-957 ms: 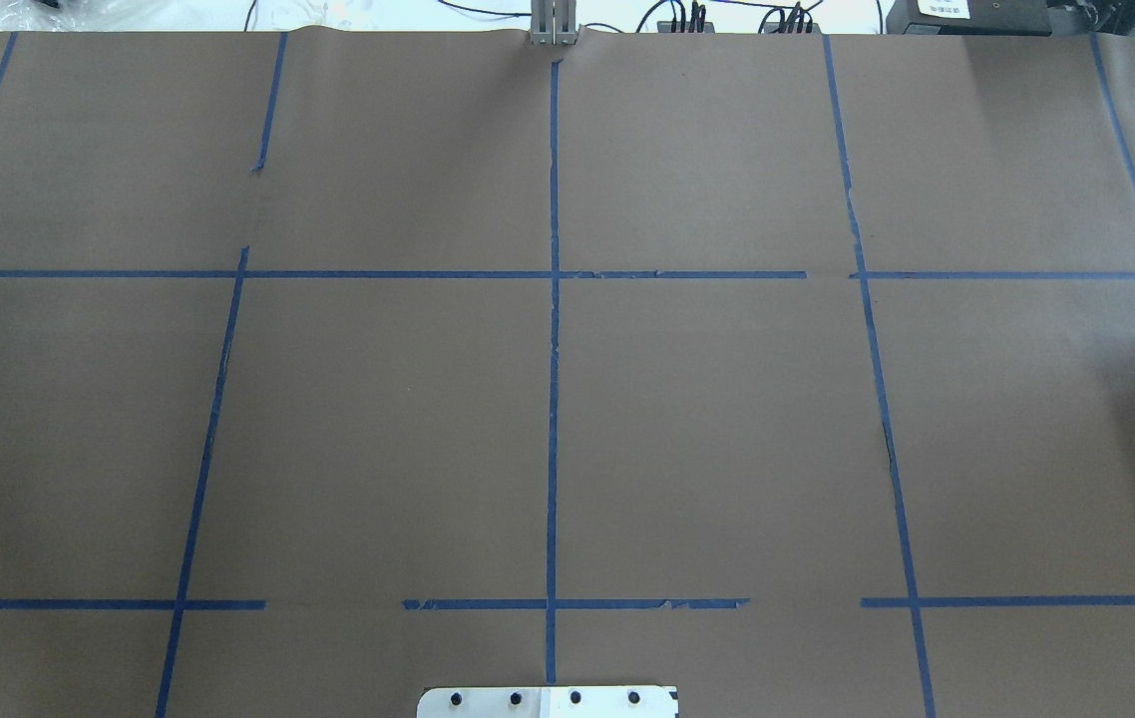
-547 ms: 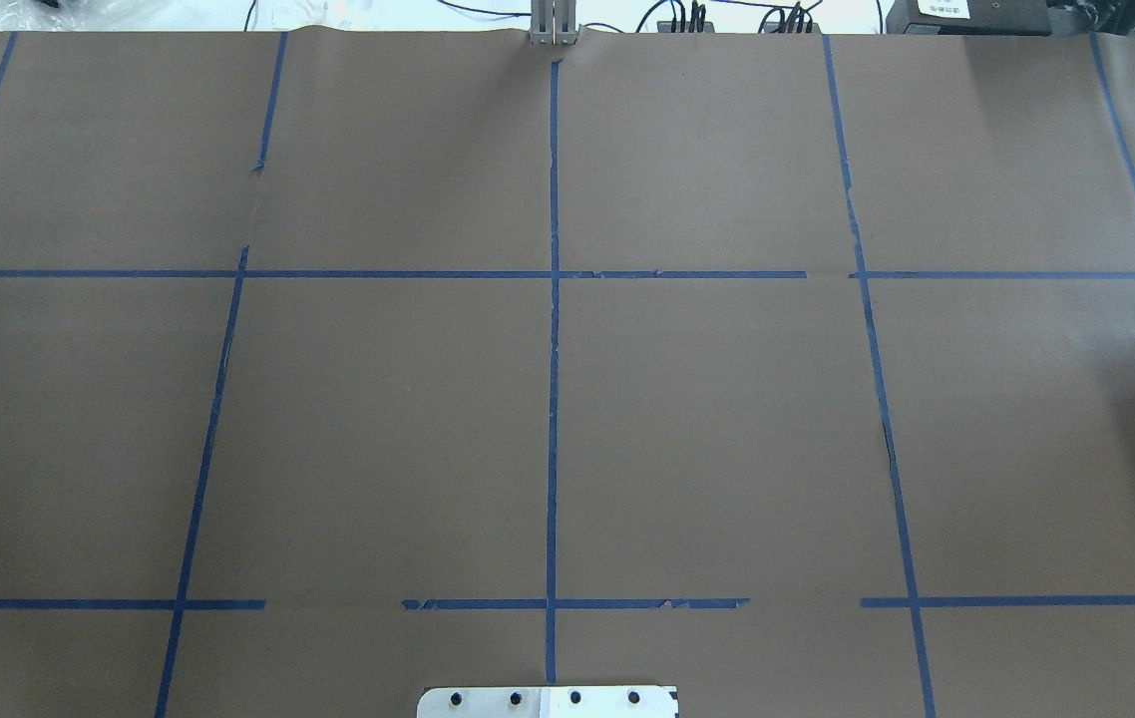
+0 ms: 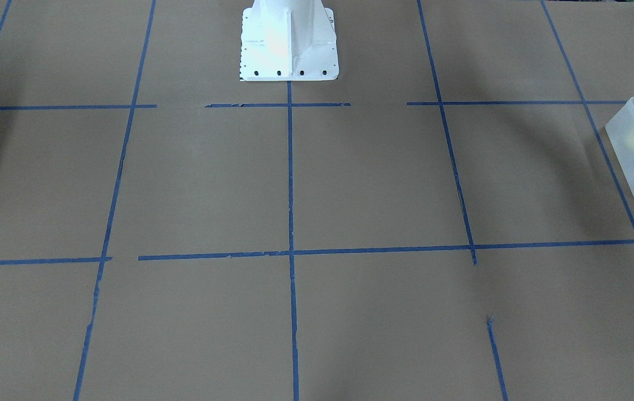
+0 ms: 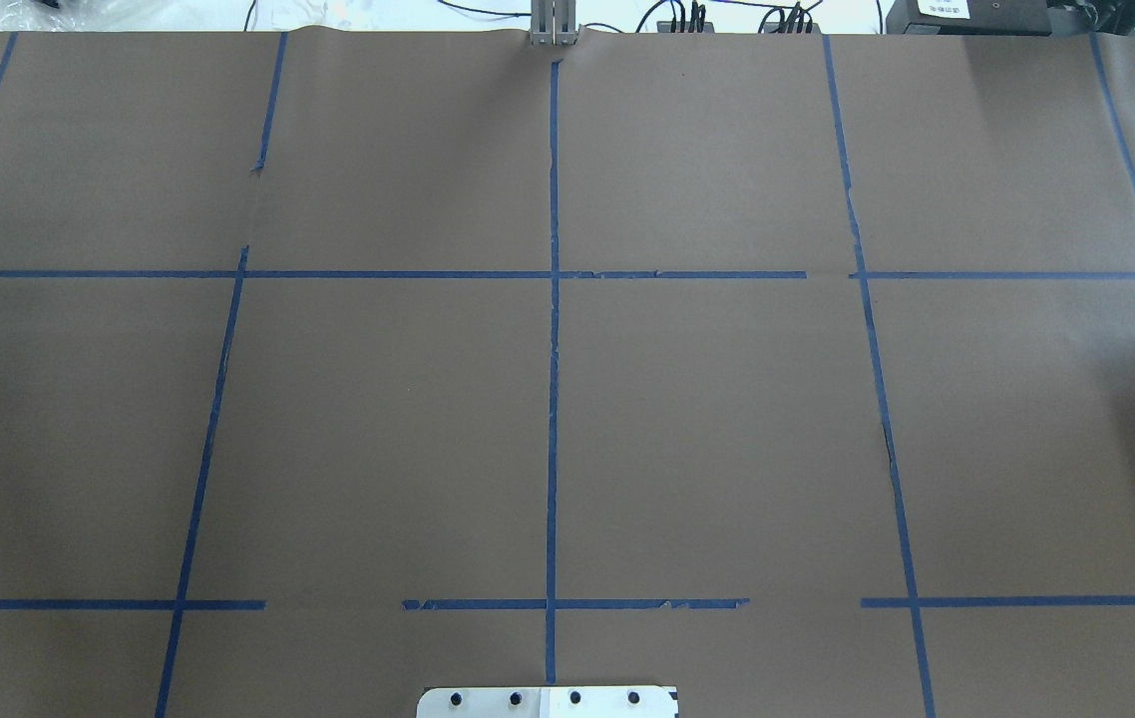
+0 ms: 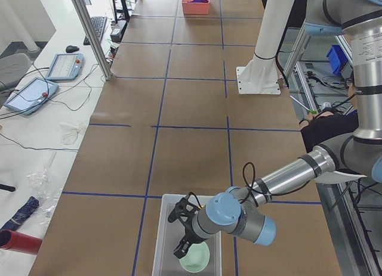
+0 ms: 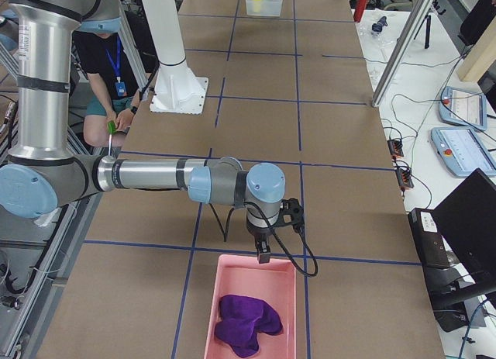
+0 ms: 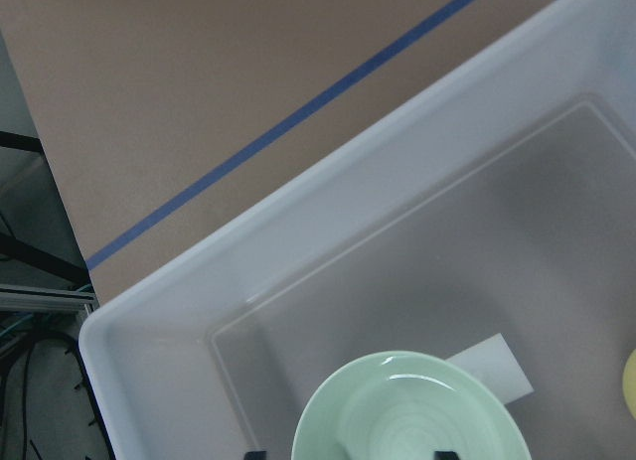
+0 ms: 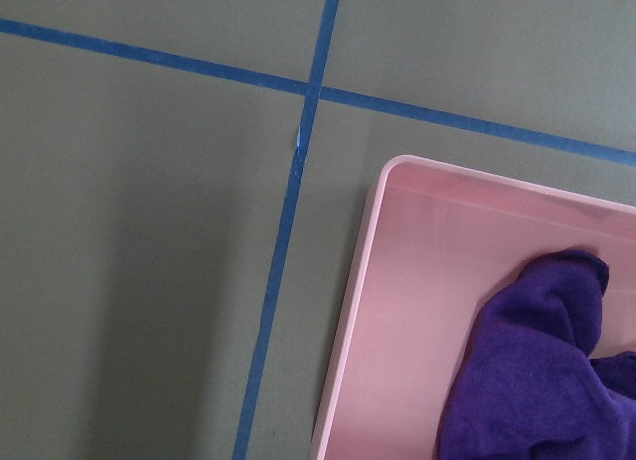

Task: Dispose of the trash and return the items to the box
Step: 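Lower the pale green bowl into the clear bin beside the yellow cup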

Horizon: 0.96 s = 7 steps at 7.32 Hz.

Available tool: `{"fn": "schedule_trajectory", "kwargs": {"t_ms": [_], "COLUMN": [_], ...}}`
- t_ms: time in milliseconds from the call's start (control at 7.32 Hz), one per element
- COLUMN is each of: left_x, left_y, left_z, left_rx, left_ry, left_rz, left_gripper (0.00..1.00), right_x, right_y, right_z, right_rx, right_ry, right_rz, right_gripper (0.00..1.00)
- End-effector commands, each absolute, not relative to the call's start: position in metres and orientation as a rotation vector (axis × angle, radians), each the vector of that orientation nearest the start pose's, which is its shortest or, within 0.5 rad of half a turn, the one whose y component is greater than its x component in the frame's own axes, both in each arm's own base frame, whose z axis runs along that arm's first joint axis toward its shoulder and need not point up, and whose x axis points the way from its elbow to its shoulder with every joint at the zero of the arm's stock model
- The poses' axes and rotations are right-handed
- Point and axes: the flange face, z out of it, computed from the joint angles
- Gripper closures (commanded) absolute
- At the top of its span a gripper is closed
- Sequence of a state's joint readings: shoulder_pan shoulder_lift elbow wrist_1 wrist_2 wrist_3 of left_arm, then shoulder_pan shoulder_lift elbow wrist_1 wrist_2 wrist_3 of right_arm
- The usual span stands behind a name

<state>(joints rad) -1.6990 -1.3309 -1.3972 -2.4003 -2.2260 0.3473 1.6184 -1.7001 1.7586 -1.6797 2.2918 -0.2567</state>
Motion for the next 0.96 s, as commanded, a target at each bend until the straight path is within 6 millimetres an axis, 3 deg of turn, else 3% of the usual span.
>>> {"fn": "schedule_trajectory", "kwargs": {"t_ms": [0, 137, 273, 547, 820], "left_x": [-0.124, -0.117, -0.11, -0.082, -0.082], "left_y": [-0.414, -0.43, -0.433, -0.419, -0.411], "left_z": [0.655, 0.608, 0.603, 0.653, 0.66], "left_rx": [0.482, 0.451, 0.411, 0.216, 0.143], "left_ry": [0.566, 0.592, 0.626, 0.851, 0.849], "left_rz": [0.289, 0.297, 0.308, 0.259, 0.228], "left_gripper": [0.0, 0.0, 0.0, 0.0, 0.0], "right_x": [0.088, 0.088, 0.087, 0.087, 0.087], "right_y": [-0.428, -0.428, -0.428, -0.428, -0.427], "right_z": [0.641, 0.641, 0.641, 0.642, 0.641], "right_rx": [0.061, 0.062, 0.058, 0.057, 0.058], "right_ry": [-0.721, -0.722, -0.729, -0.729, -0.729], "right_rz": [-0.181, -0.181, -0.179, -0.179, -0.179], "right_gripper": [0.0, 0.0, 0.0, 0.0, 0.0]}}
